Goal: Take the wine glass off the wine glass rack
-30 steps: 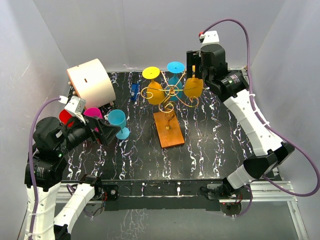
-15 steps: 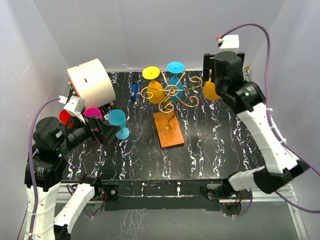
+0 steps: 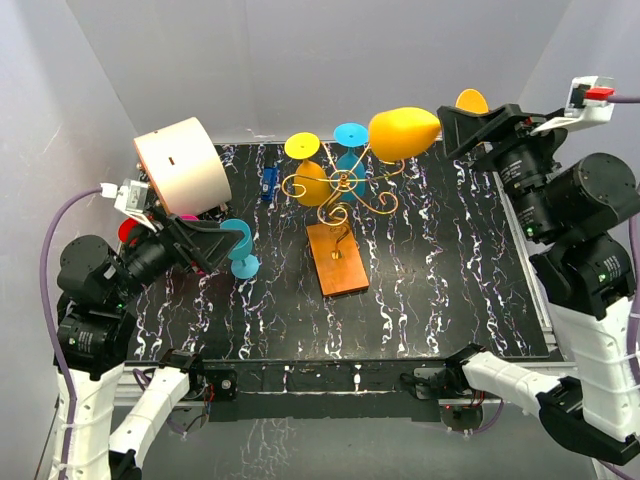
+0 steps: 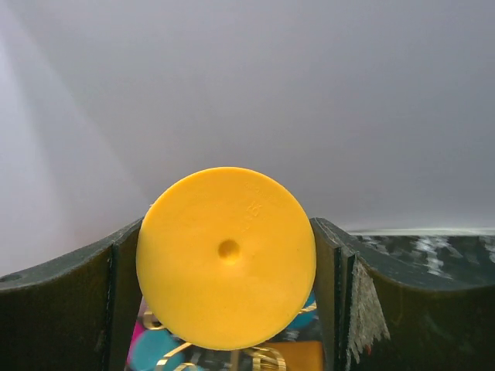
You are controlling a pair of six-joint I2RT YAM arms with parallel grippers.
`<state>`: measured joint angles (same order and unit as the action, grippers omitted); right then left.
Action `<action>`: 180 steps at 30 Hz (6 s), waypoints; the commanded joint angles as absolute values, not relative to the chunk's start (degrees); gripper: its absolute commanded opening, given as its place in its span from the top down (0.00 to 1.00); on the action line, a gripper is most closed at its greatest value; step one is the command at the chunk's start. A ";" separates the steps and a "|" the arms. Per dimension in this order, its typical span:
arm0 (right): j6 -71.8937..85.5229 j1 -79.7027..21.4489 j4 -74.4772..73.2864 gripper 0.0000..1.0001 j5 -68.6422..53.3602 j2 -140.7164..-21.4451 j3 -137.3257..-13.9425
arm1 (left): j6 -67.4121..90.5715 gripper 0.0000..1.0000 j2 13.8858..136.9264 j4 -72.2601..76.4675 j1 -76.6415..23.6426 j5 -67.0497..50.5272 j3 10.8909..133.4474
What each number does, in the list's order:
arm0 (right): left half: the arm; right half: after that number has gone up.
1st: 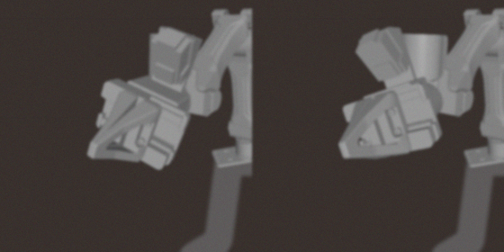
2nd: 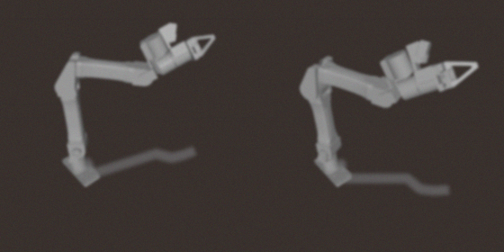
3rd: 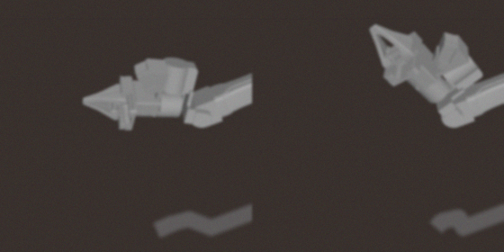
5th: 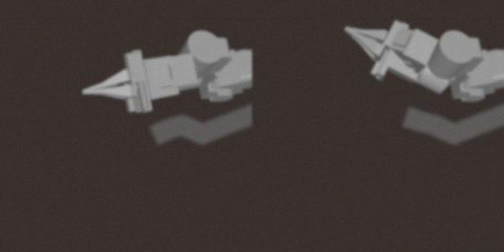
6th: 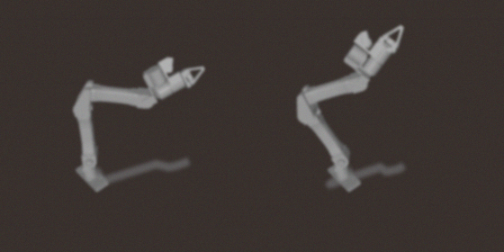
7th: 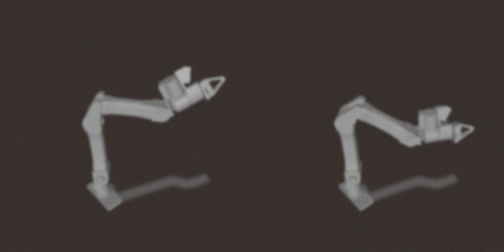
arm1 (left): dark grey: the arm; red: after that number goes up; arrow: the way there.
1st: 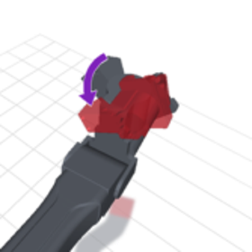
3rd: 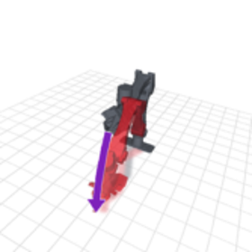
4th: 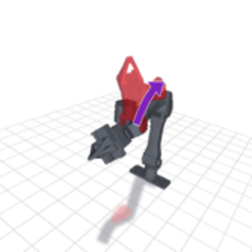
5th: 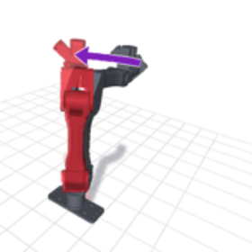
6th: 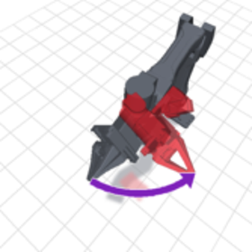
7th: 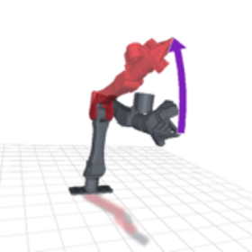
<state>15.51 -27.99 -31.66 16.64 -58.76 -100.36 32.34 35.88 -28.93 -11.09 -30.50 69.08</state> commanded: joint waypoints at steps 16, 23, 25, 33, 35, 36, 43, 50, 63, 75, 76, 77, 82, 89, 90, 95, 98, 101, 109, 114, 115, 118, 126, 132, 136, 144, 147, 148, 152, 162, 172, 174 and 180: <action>68.85 -31.39 20.08 0.42 -29.19 -66.73 -78.48 | 71.04 0.05 34.75 20.57 -11.32 -39.53 53.17; 68.87 -38.30 22.51 0.42 -26.55 -69.07 -77.50 | 68.59 0.23 33.00 11.94 -11.32 -36.00 53.25; 68.46 -38.74 22.37 0.42 -26.10 -69.12 -77.45 | 67.18 0.24 32.15 9.82 -11.33 -34.98 53.93; 63.66 -38.74 17.13 0.42 -21.55 -65.58 -77.45 | 56.80 0.10 29.60 -5.14 -11.30 -31.15 61.40; 63.46 -38.72 16.75 0.42 -21.33 -65.28 -77.59 | 55.37 0.07 29.24 -8.05 -11.33 -30.44 62.26; 63.46 -38.69 16.83 0.41 -21.35 -65.26 -77.79 | 54.87 0.07 29.07 -9.17 -11.28 -29.81 62.51; 65.09 -38.88 19.48 0.42 -25.12 -66.61 -78.96 | 58.29 0.13 29.33 -6.41 -11.29 -30.62 60.65; 66.20 -42.49 22.69 0.42 -26.64 -68.48 -77.72 | 62.00 0.34 31.09 -0.70 -11.31 -34.63 58.11; 64.55 -43.92 26.22 0.18 -25.77 -68.01 -73.72 | 61.59 1.00 30.50 -5.12 -11.31 -32.64 59.11; 34.61 -43.85 1.38 0.02 -0.74 -52.55 -76.15 | 46.11 1.00 34.06 -29.97 -11.28 -22.16 75.35; 32.21 -43.86 0.33 0.02 2.24 -50.98 -76.11 | 44.40 1.00 34.74 -32.29 -11.31 -20.92 77.61; 29.84 -43.81 -0.41 0.02 4.87 -49.21 -75.89 | 42.54 1.00 35.70 -34.86 -11.36 -19.11 79.81; 21.62 -43.86 -1.94 0.02 15.32 -41.47 -73.35 | 36.38 1.00 41.69 -55.77 -11.32 3.00 93.96; 15.92 -43.91 -2.99 0.02 21.37 -35.33 -70.75 | 38.49 1.00 51.38 -81.50 -11.32 39.88 104.04; 15.38 -43.91 -3.25 0.02 21.67 -34.90 -70.82 | 37.32 1.00 52.07 -82.40 -11.28 42.18 103.51; 14.03 -43.94 -3.95 0.01 21.90 -34.45 -70.63 | 34.30 1.00 52.28 -82.52 -11.29 54.56 96.96; 13.69 -43.90 -4.40 0.02 21.73 -34.75 -70.65 | 34.03 1.00 52.84 -82.53 -11.34 58.92 94.84; 13.66 -43.91 -4.57 0.02 21.50 -35.10 -70.67 | 36.42 1.00 52.67 -82.53 -11.30 59.38 91.13; 14.29 -43.86 -4.48 0.02 20.37 -36.41 -70.76 | 43.13 1.00 50.61 -82.62 -11.18 49.12 79.27; 15.23 -43.84 -3.95 0.02 18.85 -37.59 -70.56 | 46.03 1.00 50.71 -82.62 -11.18 45.20 75.67; 15.33 -43.93 -3.88 0.02 18.65 -37.81 -70.65 | 46.33 1.00 50.79 -82.62 -11.13 45.22 75.61; 15.47 -43.84 -3.95 0.02 18.05 -38.35 -70.91 | 47.26 1.00 52.28 -82.62 -11.11 44.42 75.00; 15.58 -43.92 -5.04 0.02 18.12 -37.96 -71.03 | 51.32 1.00 56.29 -82.64 -10.15 35.79 72.29; 15.69 -43.86 -5.62 0.02 18.22 -37.59 -71.10 | 54.66 1.00 58.55 -82.62 -7.48 37.97 71.06; 15.64 -43.84 -6.31 0.02 18.26 -37.40 -71.48 | 51.32 1.00 59.92 -79.36 -2.56 35.04 70.79; 16.00 -43.91 -6.75 0.02 18.39 -36.87 -70.75 | 44.18 1.00 63.90 -71.67 9.22 23.48 73.09; 15.91 -43.90 -6.85 0.02 18.39 -37.08 -71.05 | 43.57 1.00 65.81 -70.53 14.13 20.60 73.86; 15.91 -43.93 -6.85 0.02 18.30 -37.21 -71.21 | 43.44 1.00 66.40 -70.25 15.60 19.36 73.99; 15.41 -43.89 -6.97 0.02 18.24 -37.44 -71.48 | 43.90 1.00 68.11 -70.02 19.36 16.60 74.03; 15.72 -43.82 -5.89 0.02 18.56 -37.59 -69.88 | 42.07 1.00 70.55 -67.98 24.22 12.49 71.29; 15.64 -43.93 -5.41 0.02 19.07 -37.26 -69.18 | 42.45 0.93 72.86 -66.02 24.87 11.16 68.21; 15.56 -43.94 -5.37 0.02 19.16 -37.27 -69.06 | 42.46 0.91 72.80 -65.43 24.87 11.23 67.67; 15.51 -43.87 -5.27 0.02 19.25 -37.05 -68.82 | 41.62 0.68 74.35 -65.26 24.93 11.29 67.21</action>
<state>15.53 -43.81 -7.51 18.76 -37.36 -68.90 42.37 73.87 -64.73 24.40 11.51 67.40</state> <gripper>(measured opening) 0.983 0.286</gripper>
